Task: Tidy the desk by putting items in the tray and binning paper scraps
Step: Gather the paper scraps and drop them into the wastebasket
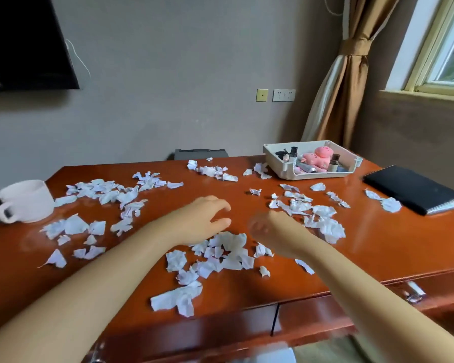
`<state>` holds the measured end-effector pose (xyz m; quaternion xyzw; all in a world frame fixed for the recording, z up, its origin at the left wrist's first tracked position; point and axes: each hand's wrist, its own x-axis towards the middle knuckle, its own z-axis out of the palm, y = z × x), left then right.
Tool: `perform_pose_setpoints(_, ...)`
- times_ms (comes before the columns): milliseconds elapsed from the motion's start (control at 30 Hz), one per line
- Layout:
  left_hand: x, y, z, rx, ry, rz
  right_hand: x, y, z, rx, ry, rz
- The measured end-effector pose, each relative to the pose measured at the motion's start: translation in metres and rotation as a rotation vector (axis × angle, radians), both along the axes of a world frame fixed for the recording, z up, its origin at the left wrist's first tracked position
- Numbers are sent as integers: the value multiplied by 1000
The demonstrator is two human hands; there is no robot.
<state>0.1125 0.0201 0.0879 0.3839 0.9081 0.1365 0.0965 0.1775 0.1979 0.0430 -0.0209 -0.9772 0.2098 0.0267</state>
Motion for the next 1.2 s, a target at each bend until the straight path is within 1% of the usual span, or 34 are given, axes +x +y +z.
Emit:
perform_pose_setpoints(100, 19, -26, -32, -16, 23, 32, 15, -20, -27, 27, 61, -12)
perform_pose_setpoints(200, 32, -43, -61, -42, 79, 102, 25, -39, -48, 64, 103, -81)
perform_pose_setpoints(400, 50, -59, -103, -105, 75, 270, 30, -67, -76, 109, 28, -167)
perform_pose_setpoints(500, 48, -58, -113, -55, 75, 321, 21, -71, -79, 97, 31, -206)
perform_pose_setpoints(567, 42, -55, -118, 15, 109, 330, 13, -72, -80, 110, 50, -216)
perform_pose_setpoints(633, 31, -52, -120, 99, 120, 314, 3, -71, -81, 112, 85, -214)
perform_pose_setpoints(833, -8, -38, -118, 312, 54, 230, -29, -60, -78, 24, 186, -130)
perform_pose_setpoints(967, -30, -28, -116, 363, 85, 234, -46, -50, -78, -9, 183, -94)
perform_pose_setpoints(1033, -38, -24, -116, 391, 76, 251, -53, -46, -78, -63, 194, -81)
perform_pose_setpoints(1100, -45, -21, -116, 419, 73, 270, -59, -42, -78, -119, 211, -88)
perform_pose_setpoints(1200, -56, -18, -115, 460, 73, 309, -69, -37, -78, -132, 252, -113)
